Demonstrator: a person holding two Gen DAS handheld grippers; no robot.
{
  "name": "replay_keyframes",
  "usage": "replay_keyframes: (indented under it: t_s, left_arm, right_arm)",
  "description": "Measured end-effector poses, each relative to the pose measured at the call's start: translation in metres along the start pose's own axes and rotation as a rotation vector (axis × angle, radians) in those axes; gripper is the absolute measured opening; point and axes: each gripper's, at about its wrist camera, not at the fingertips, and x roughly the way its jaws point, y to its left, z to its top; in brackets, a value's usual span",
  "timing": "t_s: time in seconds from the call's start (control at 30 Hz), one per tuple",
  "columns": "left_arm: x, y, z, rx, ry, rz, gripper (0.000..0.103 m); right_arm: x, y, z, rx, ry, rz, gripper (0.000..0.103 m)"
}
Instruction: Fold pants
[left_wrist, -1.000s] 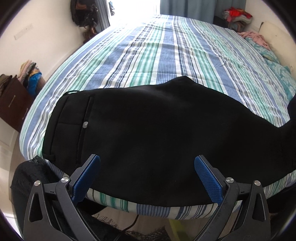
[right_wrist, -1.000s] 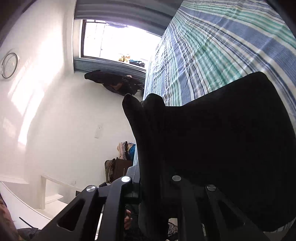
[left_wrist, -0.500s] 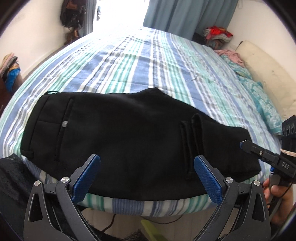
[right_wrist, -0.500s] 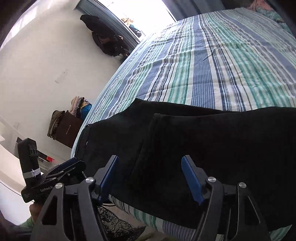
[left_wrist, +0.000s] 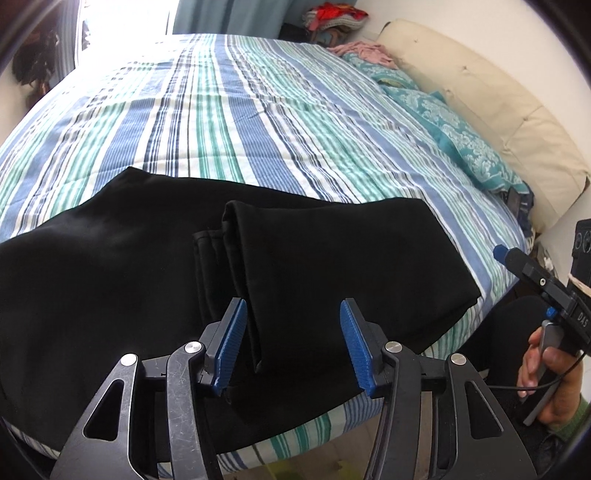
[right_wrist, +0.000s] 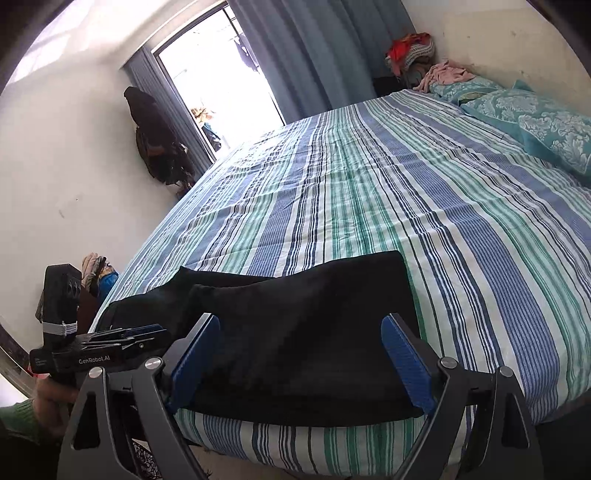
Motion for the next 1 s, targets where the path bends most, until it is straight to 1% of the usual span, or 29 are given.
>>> replay_keyframes:
  t_s: [0.07,0.1,0.13,0.2,0.23,0.3,0.33,0.4,0.47,0.53,0.6,0.67,0.7,0.73,0.77,0.8,0.83,0.87,0.9,0.93,1.0]
  left_arm:
    - [0.010,0.000,-0.002,-0.002,0.043,0.032,0.054]
    - [0.014,0.001,-0.004,-0.004,0.060,0.046,0.050]
    - [0.016,0.000,-0.006,-0.005,0.068,0.051,0.032]
    - [0.015,0.001,-0.009,-0.014,0.074,0.066,0.009]
    - [0.012,0.002,-0.009,-0.026,0.069,0.064,0.007]
    - [0.003,0.003,-0.010,-0.034,0.051,0.089,0.004]
    - [-0.005,0.005,-0.010,-0.042,0.037,0.084,0.003]
    - [-0.023,0.008,-0.014,-0.049,0.008,0.091,0.003]
    - [-0.028,0.014,-0.021,-0.048,0.014,0.109,0.003]
    - [-0.016,0.021,-0.029,-0.041,0.054,0.145,0.004]
    - [-0.006,0.022,-0.035,-0.041,0.075,0.140,0.004]
    - [-0.008,0.013,-0.035,0.007,0.059,0.157,0.008]
    - [-0.009,0.009,-0.034,0.027,0.054,0.169,0.012]
    - [-0.011,0.007,-0.033,0.031,0.048,0.181,0.025]
    - [-0.014,0.009,-0.031,0.022,0.040,0.192,0.035]
    - [-0.020,0.012,-0.030,0.002,0.019,0.197,0.056]
    - [-0.025,0.018,-0.028,-0.026,-0.010,0.201,0.071]
    - [-0.030,0.024,-0.026,-0.058,-0.034,0.204,0.074]
    - [-0.031,0.031,-0.024,-0.086,-0.042,0.198,0.075]
    - [-0.028,0.038,-0.022,-0.112,-0.028,0.193,0.075]
    - [-0.015,0.046,-0.018,-0.146,0.036,0.166,0.075]
  right_arm:
    - [0.005,0.002,-0.001,-0.004,0.013,0.014,0.089]
    - [0.007,0.003,0.000,-0.005,0.014,0.021,0.089]
    - [0.007,0.004,-0.001,-0.009,0.009,0.025,0.089]
    - [0.006,0.007,0.000,-0.020,-0.005,0.028,0.089]
    - [0.005,0.008,0.001,-0.024,-0.015,0.025,0.089]
    - [0.002,0.008,0.002,-0.024,-0.038,0.016,0.089]
    - [-0.001,0.007,0.003,-0.022,-0.051,0.012,0.089]
    - [-0.008,0.005,0.004,-0.019,-0.084,-0.006,0.089]
    - [-0.011,0.003,0.005,-0.024,-0.096,-0.021,0.089]
    - [-0.005,0.000,0.004,-0.018,-0.063,-0.023,0.089]
    - [0.012,-0.002,0.001,0.005,0.014,0.014,0.089]
    - [0.034,-0.001,-0.007,0.020,0.120,0.062,0.089]
    - [0.048,0.000,-0.013,0.033,0.193,0.092,0.089]
    - [0.063,0.000,-0.022,0.045,0.273,0.106,0.089]
    - [0.074,0.002,-0.030,0.042,0.332,0.094,0.090]
    - [0.080,0.005,-0.035,0.013,0.353,0.066,0.090]
    - [0.081,0.010,-0.036,-0.024,0.349,0.055,0.091]
    - [0.082,0.014,-0.035,-0.047,0.348,0.055,0.093]
    - [0.083,0.016,-0.036,-0.054,0.350,0.060,0.094]
    - [0.084,0.016,-0.038,-0.056,0.353,0.057,0.094]
    - [0.084,0.017,-0.039,-0.067,0.355,0.050,0.095]
